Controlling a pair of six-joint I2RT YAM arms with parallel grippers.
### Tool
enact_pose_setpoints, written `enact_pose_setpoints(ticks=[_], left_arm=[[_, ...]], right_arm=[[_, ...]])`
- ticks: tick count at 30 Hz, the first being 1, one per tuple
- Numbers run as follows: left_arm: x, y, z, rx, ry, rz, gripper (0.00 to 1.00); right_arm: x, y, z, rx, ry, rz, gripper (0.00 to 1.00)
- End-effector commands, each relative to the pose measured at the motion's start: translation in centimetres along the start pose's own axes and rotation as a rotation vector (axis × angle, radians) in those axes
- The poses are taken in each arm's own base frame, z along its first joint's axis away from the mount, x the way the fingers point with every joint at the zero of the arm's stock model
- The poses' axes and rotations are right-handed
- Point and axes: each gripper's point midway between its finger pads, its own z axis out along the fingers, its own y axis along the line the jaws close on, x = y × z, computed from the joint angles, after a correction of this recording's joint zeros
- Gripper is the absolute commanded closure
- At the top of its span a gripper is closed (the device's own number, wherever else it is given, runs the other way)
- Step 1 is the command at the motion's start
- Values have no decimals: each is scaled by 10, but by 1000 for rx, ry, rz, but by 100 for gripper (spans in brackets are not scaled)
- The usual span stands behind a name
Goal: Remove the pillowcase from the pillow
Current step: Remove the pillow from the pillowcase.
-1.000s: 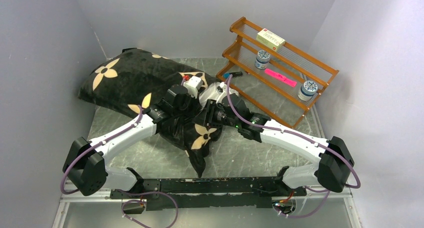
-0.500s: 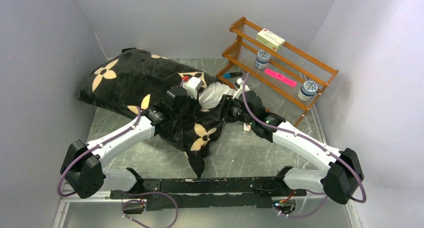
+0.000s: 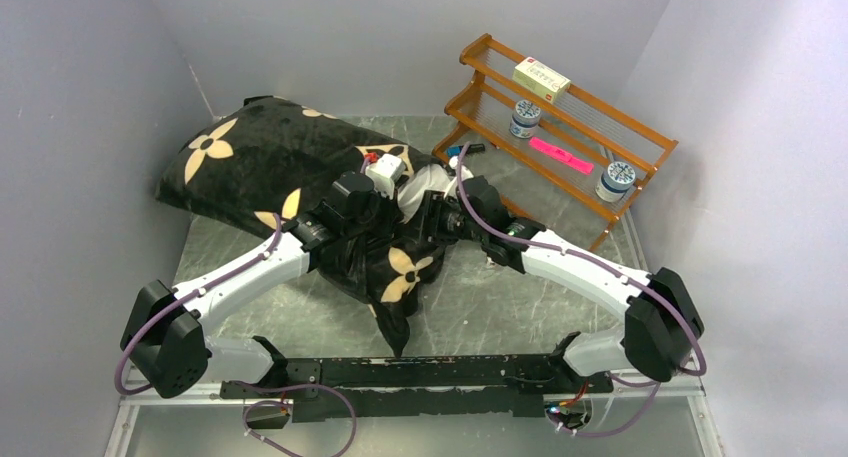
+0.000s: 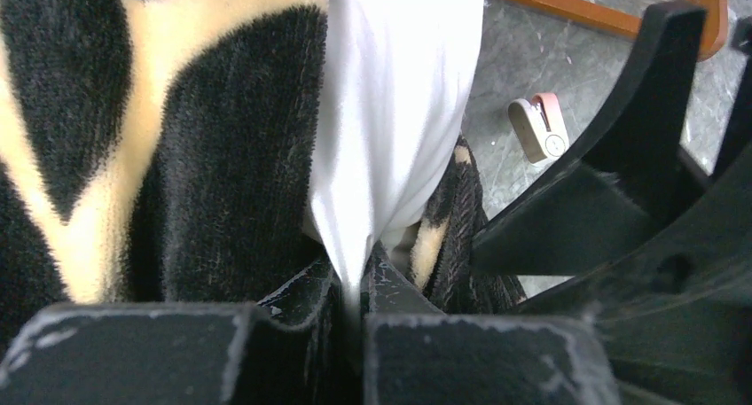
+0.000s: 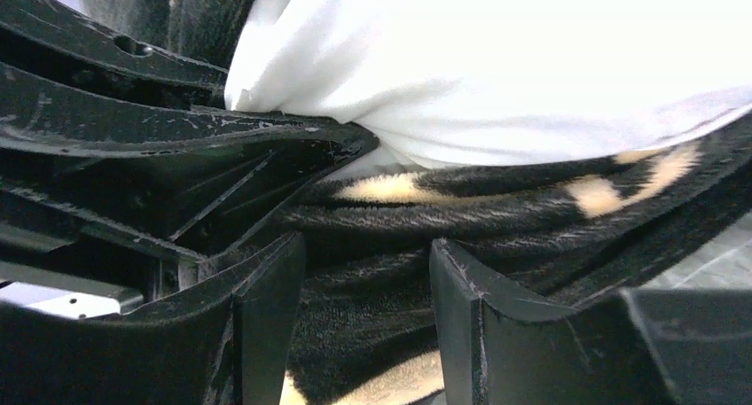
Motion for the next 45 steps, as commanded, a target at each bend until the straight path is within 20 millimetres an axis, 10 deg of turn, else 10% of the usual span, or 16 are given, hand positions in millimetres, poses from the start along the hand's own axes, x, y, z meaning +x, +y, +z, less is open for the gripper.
enact_pose_setpoints(ticks=[1, 13, 23, 45], left_arm=[[-31, -12, -5, 55, -102, 32, 95], [-31, -10, -6, 44, -103, 39, 95], [-34, -5, -9, 10, -115, 38, 95], [-51, 33, -28, -200, -179, 79, 95]], right_arm=[[-14, 38, 4, -112, -22, 15, 44], [19, 36, 6, -55, 103, 5, 45], [74, -4, -14, 38, 257, -50, 100], [153, -93, -68, 251, 355, 21, 100]])
